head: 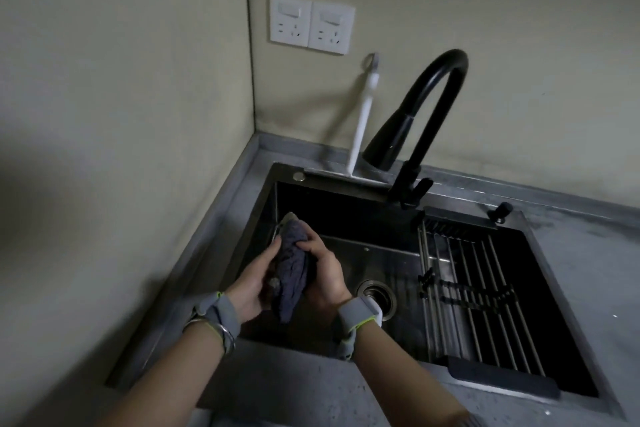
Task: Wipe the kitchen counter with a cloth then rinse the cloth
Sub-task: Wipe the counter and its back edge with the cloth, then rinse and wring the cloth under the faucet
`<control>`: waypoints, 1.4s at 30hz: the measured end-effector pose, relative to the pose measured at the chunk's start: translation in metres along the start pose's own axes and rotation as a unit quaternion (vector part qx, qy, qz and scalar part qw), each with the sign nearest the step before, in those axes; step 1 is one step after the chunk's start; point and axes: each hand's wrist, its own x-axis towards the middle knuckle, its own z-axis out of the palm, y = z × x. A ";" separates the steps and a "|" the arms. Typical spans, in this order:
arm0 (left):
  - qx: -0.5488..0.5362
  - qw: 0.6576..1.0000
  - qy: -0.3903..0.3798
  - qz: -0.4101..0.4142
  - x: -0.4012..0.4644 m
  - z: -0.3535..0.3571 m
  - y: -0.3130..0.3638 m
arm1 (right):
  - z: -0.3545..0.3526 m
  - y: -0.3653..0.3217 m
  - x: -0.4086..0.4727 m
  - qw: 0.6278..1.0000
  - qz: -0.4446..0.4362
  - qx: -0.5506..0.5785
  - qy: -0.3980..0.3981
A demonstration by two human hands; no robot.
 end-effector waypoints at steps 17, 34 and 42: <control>-0.072 0.994 -0.076 -0.006 0.056 0.123 0.032 | -0.106 -0.146 0.043 0.706 -0.335 -0.585 0.218; -0.142 0.985 -0.089 -0.032 0.080 0.125 0.047 | -0.154 -0.168 0.065 0.572 -0.182 -0.762 0.243; -0.129 0.988 -0.062 -0.048 0.087 0.119 0.050 | -0.148 -0.186 0.078 0.589 -0.151 -0.751 0.258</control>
